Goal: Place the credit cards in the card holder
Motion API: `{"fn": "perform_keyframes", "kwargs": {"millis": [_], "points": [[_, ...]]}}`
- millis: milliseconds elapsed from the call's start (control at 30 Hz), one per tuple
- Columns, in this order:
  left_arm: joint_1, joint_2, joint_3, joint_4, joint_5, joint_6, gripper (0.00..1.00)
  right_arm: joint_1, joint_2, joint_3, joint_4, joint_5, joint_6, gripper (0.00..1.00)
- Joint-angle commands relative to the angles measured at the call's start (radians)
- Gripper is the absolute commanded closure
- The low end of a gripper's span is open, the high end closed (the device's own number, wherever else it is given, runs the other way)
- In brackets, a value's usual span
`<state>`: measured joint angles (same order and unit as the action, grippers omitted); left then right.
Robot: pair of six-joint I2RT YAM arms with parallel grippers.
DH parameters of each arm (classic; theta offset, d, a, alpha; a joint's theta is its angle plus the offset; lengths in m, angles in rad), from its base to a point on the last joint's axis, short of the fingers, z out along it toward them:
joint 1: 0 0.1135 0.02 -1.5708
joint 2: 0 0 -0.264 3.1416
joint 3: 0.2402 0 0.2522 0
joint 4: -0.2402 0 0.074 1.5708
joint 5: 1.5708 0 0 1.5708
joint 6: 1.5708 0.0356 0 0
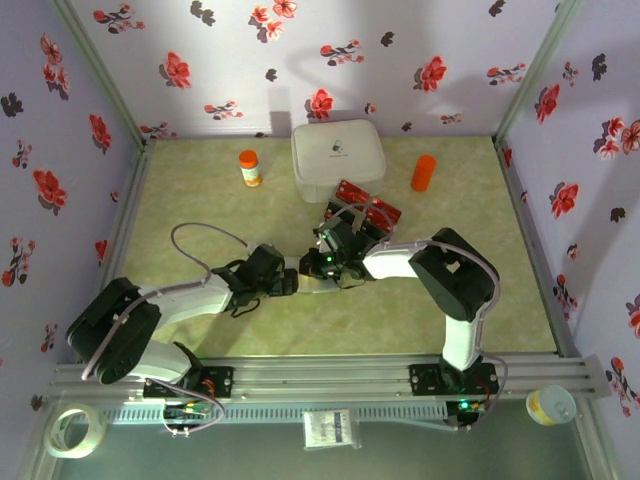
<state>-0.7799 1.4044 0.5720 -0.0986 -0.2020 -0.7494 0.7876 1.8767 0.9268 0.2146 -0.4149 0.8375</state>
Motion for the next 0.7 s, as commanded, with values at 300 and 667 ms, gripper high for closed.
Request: {"fn": "perform_keyframes", "kwargs": {"millis": [300, 667], "points": [[0.002, 0.052, -0.054, 0.020, -0.028, 0.005, 0.00, -0.090, -0.181, 0.051, -0.199, 0.015, -0.089, 0.75], [0.002, 0.036, -0.043, -0.004, -0.038, 0.030, 0.00, -0.219, -0.331, 0.208, -0.728, 0.286, -0.459, 0.64]]}}
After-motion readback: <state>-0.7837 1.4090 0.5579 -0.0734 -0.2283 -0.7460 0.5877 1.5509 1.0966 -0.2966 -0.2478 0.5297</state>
